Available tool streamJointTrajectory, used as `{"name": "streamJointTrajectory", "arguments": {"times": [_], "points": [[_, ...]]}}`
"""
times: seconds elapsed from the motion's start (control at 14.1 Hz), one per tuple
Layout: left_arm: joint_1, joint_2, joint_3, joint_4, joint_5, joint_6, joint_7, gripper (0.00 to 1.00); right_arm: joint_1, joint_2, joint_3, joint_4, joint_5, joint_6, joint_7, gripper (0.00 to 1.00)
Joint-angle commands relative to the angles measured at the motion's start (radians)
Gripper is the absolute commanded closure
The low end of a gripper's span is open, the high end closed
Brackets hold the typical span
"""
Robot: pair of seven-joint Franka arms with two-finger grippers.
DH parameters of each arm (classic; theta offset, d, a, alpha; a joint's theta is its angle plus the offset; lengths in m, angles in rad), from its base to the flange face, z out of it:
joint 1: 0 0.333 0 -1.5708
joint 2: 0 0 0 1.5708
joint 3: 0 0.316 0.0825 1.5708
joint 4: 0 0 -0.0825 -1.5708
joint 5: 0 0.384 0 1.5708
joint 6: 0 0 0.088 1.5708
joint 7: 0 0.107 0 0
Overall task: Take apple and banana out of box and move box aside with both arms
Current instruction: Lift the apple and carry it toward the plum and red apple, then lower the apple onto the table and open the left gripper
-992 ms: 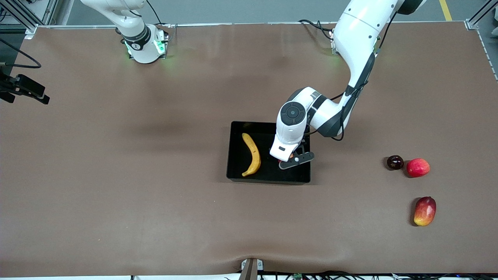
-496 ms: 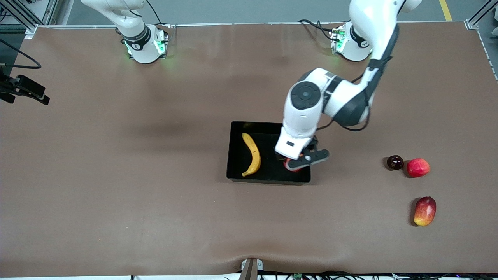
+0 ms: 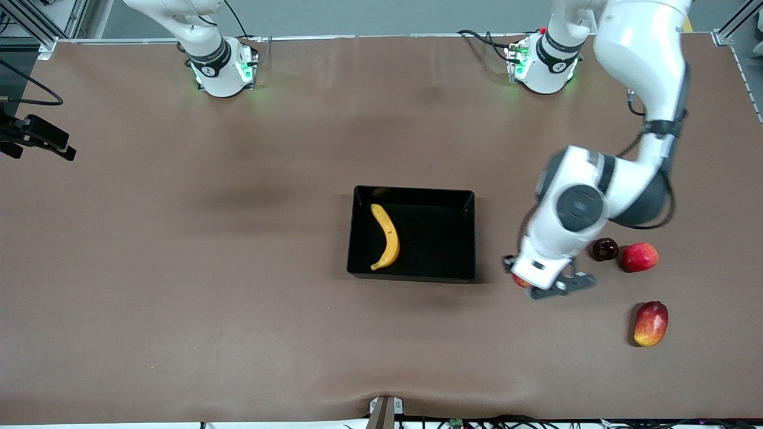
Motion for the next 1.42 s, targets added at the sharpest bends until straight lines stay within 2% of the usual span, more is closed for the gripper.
{"name": "streamJointTrajectory", "arguments": {"times": [0.0, 0.28, 0.57, 0.71, 0.85, 0.92, 0.99, 1.35], "points": [[0.071, 0.042, -0.014, 0.008, 0.014, 0.008, 0.072, 1.00, -0.017, 0.010, 0.014, 0.021, -0.001, -0.005, -0.006, 0.00], [0.115, 0.114, -0.011, 0.005, 0.017, 0.048, 0.096, 1.00, -0.014, 0.010, 0.014, 0.021, -0.001, -0.005, -0.006, 0.00], [0.143, 0.123, -0.011, -0.027, 0.017, 0.053, 0.094, 1.00, -0.014, 0.010, 0.014, 0.019, -0.001, -0.005, -0.006, 0.00], [0.160, 0.153, -0.011, -0.027, 0.018, 0.097, 0.097, 1.00, -0.017, 0.010, 0.014, 0.021, -0.001, -0.005, -0.006, 0.00], [0.163, 0.173, -0.011, -0.027, 0.061, 0.125, 0.096, 1.00, -0.015, 0.010, 0.014, 0.019, -0.001, -0.005, -0.006, 0.00], [0.161, 0.182, -0.011, -0.027, 0.111, 0.126, 0.089, 0.90, -0.017, 0.010, 0.014, 0.021, -0.001, -0.005, -0.006, 0.00], [0.163, 0.191, -0.011, -0.026, 0.141, 0.129, 0.080, 0.88, -0.015, 0.010, 0.014, 0.019, -0.001, -0.005, -0.006, 0.00], [0.171, 0.191, -0.011, -0.032, 0.146, 0.133, 0.077, 0.81, -0.018, 0.010, 0.014, 0.019, -0.001, -0.006, -0.006, 0.00]]}}
